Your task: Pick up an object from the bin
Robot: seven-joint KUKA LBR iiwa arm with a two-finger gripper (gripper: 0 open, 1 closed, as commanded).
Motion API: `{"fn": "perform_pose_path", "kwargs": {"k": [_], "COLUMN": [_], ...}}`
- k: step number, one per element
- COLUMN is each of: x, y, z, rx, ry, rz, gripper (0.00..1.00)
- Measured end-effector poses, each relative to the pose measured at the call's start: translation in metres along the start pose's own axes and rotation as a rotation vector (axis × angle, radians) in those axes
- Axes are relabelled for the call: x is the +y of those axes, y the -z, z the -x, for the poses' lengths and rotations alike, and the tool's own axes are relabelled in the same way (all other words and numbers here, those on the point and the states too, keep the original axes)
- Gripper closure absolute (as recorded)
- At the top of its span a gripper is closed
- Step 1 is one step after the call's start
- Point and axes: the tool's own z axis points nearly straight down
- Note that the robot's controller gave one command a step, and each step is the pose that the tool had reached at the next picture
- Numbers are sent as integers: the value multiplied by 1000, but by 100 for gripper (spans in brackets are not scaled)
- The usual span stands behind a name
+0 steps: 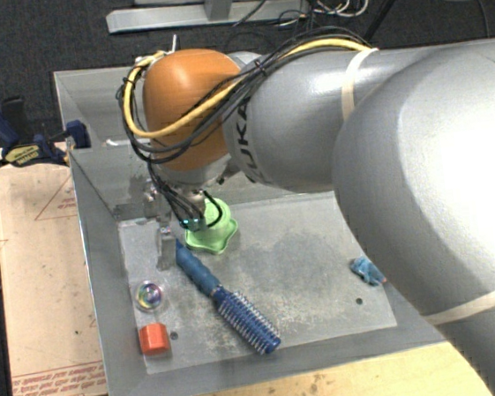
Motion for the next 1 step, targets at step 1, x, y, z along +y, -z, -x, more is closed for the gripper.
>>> {"fn": "perform_pose_path", "kwargs": {"k": [1], "x": [-39], "y": [-66], "z": [-63], "rx": [-4], "ry": [-76], "rz": [2], "gripper": [0]}}
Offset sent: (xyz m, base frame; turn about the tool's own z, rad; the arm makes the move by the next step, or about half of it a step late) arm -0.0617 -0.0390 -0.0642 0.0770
